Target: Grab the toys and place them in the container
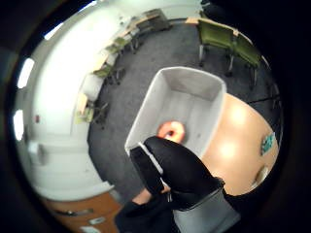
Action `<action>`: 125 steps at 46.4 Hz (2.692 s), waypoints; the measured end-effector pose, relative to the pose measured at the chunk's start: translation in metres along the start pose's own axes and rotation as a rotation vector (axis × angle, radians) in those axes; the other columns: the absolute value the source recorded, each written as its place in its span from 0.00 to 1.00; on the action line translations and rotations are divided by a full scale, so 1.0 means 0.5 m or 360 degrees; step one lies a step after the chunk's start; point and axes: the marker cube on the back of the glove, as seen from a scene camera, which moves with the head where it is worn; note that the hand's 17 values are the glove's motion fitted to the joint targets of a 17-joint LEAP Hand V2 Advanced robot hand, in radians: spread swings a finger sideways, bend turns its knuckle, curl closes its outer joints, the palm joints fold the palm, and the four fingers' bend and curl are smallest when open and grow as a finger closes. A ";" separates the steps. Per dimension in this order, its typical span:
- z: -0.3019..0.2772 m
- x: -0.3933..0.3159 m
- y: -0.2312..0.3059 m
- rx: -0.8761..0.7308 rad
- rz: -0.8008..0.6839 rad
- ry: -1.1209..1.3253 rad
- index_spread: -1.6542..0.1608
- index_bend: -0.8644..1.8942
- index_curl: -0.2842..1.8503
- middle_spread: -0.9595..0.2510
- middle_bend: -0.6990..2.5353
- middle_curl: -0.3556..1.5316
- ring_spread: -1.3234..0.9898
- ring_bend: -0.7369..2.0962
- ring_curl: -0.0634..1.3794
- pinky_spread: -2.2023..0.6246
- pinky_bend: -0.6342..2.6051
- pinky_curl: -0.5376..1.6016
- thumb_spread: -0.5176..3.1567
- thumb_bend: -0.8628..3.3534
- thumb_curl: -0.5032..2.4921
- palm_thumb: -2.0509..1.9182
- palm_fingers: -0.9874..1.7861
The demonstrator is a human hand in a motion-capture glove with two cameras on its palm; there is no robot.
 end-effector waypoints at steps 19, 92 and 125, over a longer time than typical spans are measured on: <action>0.001 0.441 0.112 0.0012 0.0670 0.0132 0.76 0.37 0.30 0.74 0.28 0.45 0.50 0.40 0.30 0.76 0.47 0.41 0.43 0.18 0.25 0.49 0.37; 0.518 0.828 0.307 -0.0406 0.1239 -0.0048 0.67 0.49 0.38 0.69 0.28 0.24 0.42 0.60 0.38 0.64 0.58 0.39 0.46 0.24 0.25 0.59 0.70; 0.082 0.541 0.138 -0.0076 0.0932 -0.0076 0.65 0.43 0.50 0.49 0.33 0.33 0.36 0.58 0.38 0.62 0.53 0.43 0.35 0.26 0.37 0.69 0.74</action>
